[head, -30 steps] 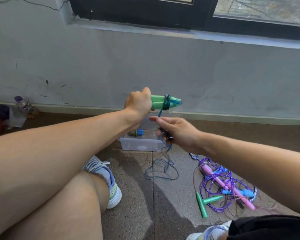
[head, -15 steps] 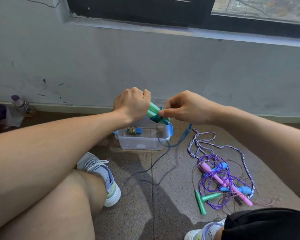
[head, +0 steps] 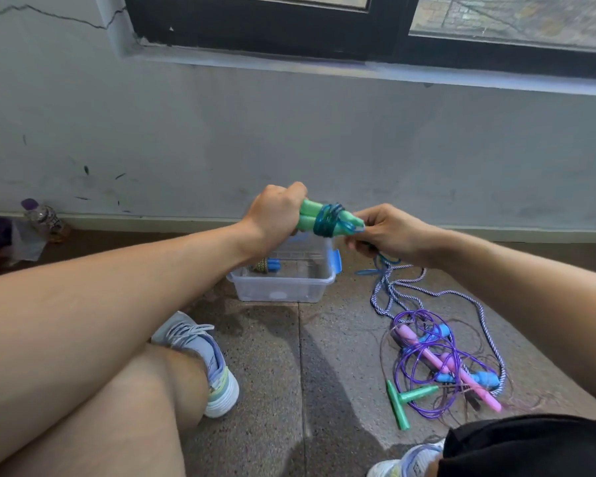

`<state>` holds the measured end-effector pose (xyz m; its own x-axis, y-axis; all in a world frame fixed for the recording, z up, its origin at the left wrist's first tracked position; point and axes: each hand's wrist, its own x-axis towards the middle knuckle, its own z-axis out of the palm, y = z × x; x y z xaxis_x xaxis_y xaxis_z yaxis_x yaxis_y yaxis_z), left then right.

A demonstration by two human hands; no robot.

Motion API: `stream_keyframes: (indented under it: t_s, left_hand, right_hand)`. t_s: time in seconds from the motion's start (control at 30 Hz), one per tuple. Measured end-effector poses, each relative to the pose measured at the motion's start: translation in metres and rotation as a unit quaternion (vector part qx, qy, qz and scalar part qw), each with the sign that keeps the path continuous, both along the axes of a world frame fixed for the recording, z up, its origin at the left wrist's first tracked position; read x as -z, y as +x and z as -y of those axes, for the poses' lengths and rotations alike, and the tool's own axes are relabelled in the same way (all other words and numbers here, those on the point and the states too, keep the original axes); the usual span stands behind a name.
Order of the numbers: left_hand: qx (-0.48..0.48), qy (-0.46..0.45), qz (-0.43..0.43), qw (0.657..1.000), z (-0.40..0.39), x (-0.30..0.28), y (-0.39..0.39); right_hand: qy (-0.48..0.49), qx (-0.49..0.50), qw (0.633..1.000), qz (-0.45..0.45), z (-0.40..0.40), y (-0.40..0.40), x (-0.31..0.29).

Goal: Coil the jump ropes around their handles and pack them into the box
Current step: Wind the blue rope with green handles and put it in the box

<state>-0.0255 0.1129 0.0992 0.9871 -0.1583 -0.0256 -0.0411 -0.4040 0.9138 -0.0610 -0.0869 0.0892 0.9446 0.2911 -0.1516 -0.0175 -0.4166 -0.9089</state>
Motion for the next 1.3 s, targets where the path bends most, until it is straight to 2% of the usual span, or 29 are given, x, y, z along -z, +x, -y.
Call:
stream_keyframes:
  t_s: [0.1,0.17,0.27,0.37,0.5,0.67,0.83,1.0,1.13,1.2,1.3]
  left_hand:
    - [-0.135,0.029,0.004,0.990,0.010,-0.001,0.005]
    - [-0.189,0.062,0.003,0.980,0.012,0.000,0.009]
    - [-0.196,0.129,0.021,0.972,0.007,0.003,0.018]
    - [-0.203,0.205,0.080,0.954,-0.008,0.010,0.024]
    - [-0.125,0.292,0.180,0.931,-0.022,0.018,0.022]
    - [0.012,0.328,0.203,0.923,-0.020,0.016,0.018]
    - [0.155,0.280,0.208,0.924,-0.007,0.010,0.007]
    - [0.197,0.180,0.153,0.952,0.004,0.004,-0.002]
    - [0.119,0.077,0.073,0.987,0.009,-0.002,-0.007]
    - [0.062,-0.031,0.006,0.998,0.016,-0.006,-0.011]
    - [-0.046,-0.202,-0.092,0.974,0.029,-0.013,-0.013]
  right_hand:
    - [-0.009,-0.011,0.999,-0.032,-0.024,-0.010,0.018]
    - [-0.041,-0.039,0.997,-0.057,-0.042,-0.018,0.023]
    - [-0.058,-0.061,0.994,-0.069,-0.065,-0.028,0.015]
    - [-0.087,-0.040,0.994,-0.044,-0.068,-0.025,-0.001]
    - [-0.176,-0.033,0.984,0.013,-0.057,-0.021,-0.025]
    - [-0.254,-0.042,0.965,0.045,-0.036,-0.017,-0.039]
    - [-0.239,-0.039,0.968,0.072,-0.015,-0.008,-0.039]
    - [-0.123,-0.027,0.990,0.063,0.004,-0.008,-0.030]
    - [-0.002,0.001,1.000,0.017,0.013,-0.007,-0.019]
    - [0.044,0.019,0.999,0.016,0.010,-0.007,-0.017]
    - [0.087,0.051,0.995,0.024,0.002,-0.004,-0.012]
